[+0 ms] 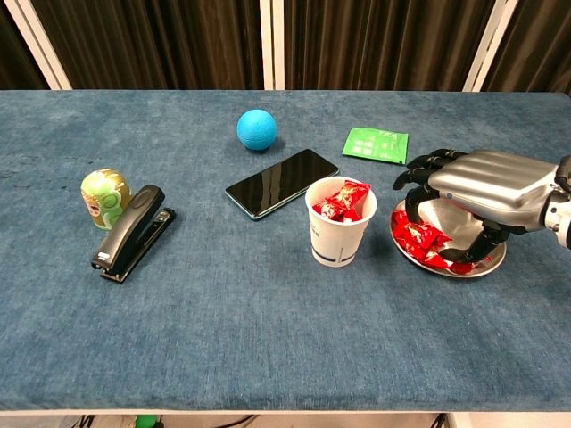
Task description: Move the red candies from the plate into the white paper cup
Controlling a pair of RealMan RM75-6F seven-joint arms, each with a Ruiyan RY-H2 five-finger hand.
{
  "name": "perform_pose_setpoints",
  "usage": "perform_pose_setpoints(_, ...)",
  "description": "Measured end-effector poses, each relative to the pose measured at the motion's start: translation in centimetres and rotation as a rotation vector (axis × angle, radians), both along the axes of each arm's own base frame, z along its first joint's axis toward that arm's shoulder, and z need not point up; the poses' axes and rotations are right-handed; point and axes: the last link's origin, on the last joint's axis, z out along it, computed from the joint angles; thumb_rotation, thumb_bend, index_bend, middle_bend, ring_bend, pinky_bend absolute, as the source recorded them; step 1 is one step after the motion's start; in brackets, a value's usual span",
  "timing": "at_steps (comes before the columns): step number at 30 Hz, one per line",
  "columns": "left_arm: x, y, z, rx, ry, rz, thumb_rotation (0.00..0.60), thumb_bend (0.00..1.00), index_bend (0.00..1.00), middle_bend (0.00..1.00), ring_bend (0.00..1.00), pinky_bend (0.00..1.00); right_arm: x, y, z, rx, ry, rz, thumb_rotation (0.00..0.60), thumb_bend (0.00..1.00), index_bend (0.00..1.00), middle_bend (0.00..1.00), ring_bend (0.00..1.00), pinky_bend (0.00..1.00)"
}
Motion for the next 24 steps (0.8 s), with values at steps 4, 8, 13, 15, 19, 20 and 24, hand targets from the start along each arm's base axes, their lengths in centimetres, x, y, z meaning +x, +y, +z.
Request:
perform_pose_setpoints(4,0.0,0.0,0.0,0.0,0.0,0.0,0.6,0.09,0.19,0.15,0.13,0.25,0.0,-0.1,0.3,-0.008,-0.002,-0.003,0.6,0.26,0.44,0.09,0.0,0.0)
perform_pose_setpoints(8,0.1,0.1,0.0,-0.002,-0.001,-0.004,0.6,0.1,0.19,0.15,0.13,0.25,-0.1,-0.1,0.4,-0.006,0.004,-0.003,0.6,0.26,0.45,0.09,0.0,0.0)
perform_pose_setpoints(13,0.1,0.1,-0.1,-0.003,0.001,-0.004,0.6,0.1,0.19,0.15,0.13,0.25,-0.4,-0.1,0.4,-0.012,0.02,-0.007,0.6,0.26,0.45,0.09,0.0,0.0)
perform_pose_setpoints(15,0.1,0.1,-0.1,-0.003,0.001,-0.002,0.6,0.09,0.19,0.15,0.13,0.25,-0.6,-0.1,0.4,-0.014,0.023,-0.012,0.6,0.26,0.45,0.09,0.0,0.0)
perform_pose_setpoints(19,0.1,0.1,-0.2,-0.003,0.001,-0.003,0.6,0.1,0.19,0.15,0.13,0.25,-0.7,-0.1,0.4,-0.01,0.032,-0.016,0.6,0.27,0.45,0.09,0.0,0.0)
perform_pose_setpoints(20,0.1,0.1,-0.2,-0.004,0.001,-0.003,0.6,0.1,0.19,0.15,0.13,0.25,-0.8,-0.1,0.4,-0.01,0.036,-0.017,0.6,0.27,0.45,0.1,0.0,0.0)
perform_pose_setpoints(24,0.1,0.1,-0.2,-0.006,0.001,-0.001,0.6,0.1,0.19,0.15,0.13,0.25,-1.2,-0.3,0.6,-0.025,0.053,-0.022,0.6,0.27,0.45,0.1,0.0,0.0)
